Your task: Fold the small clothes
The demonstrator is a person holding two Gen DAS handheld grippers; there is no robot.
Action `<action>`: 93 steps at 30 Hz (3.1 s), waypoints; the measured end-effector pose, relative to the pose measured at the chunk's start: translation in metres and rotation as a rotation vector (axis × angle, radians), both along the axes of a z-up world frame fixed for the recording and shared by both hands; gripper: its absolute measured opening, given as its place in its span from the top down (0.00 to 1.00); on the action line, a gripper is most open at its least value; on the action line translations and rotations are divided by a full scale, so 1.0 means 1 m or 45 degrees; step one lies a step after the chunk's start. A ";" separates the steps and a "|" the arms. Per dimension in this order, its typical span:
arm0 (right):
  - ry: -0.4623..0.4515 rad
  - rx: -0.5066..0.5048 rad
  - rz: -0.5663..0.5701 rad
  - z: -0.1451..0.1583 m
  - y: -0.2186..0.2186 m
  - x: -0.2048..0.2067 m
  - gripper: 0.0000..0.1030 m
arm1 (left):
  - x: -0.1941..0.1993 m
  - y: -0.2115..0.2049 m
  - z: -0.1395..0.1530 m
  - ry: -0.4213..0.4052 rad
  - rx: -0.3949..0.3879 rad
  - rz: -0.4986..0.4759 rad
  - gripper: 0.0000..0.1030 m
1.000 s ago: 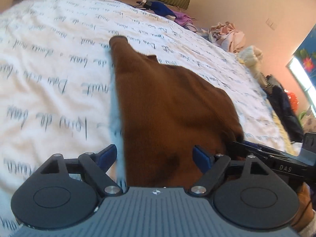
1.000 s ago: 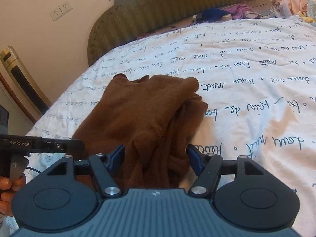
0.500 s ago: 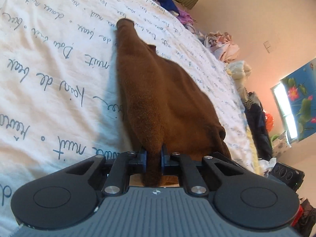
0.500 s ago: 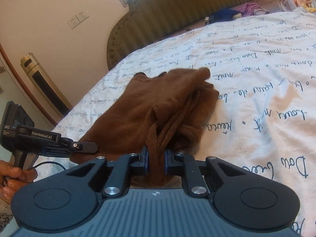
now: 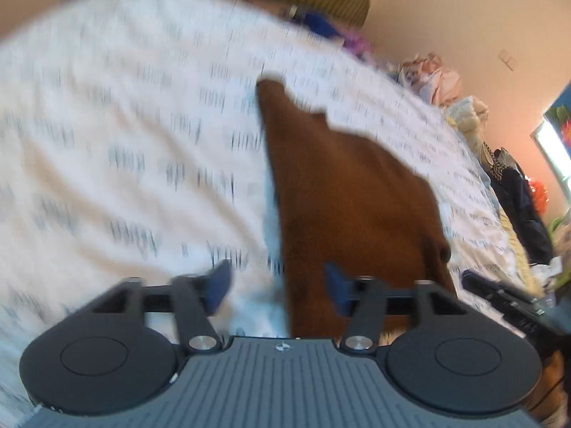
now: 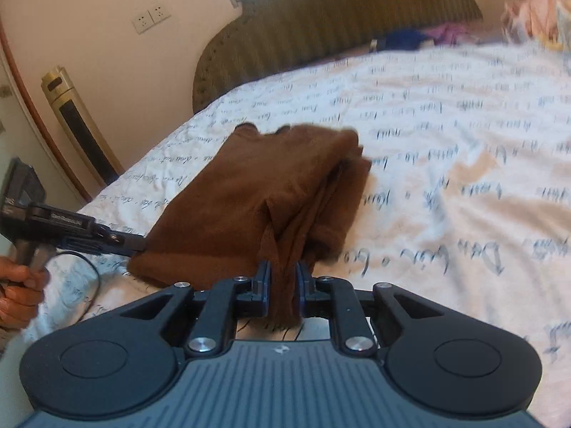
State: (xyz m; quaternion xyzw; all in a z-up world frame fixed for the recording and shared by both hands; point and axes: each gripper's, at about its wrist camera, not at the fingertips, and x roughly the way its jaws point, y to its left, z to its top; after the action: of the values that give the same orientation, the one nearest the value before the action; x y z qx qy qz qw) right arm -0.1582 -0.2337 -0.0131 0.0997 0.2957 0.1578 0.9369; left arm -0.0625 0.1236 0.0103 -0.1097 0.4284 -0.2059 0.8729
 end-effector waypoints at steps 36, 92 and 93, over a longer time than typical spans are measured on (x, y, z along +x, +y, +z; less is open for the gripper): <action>0.035 -0.217 -0.178 -0.040 0.020 0.084 0.18 | 0.067 -0.111 -0.050 -0.148 0.240 0.029 0.00; -0.104 -0.125 0.047 0.010 0.036 0.056 0.66 | 0.003 -0.089 0.017 -0.199 0.000 -0.121 0.04; -0.080 -0.180 0.042 0.003 0.041 0.066 0.69 | 0.010 -0.100 0.003 -0.166 0.012 -0.116 0.05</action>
State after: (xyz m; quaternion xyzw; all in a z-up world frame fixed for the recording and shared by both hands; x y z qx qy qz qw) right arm -0.0918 -0.1924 -0.0103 0.0236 0.2783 0.1550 0.9476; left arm -0.0522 0.0239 0.0131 -0.0723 0.3761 -0.2499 0.8893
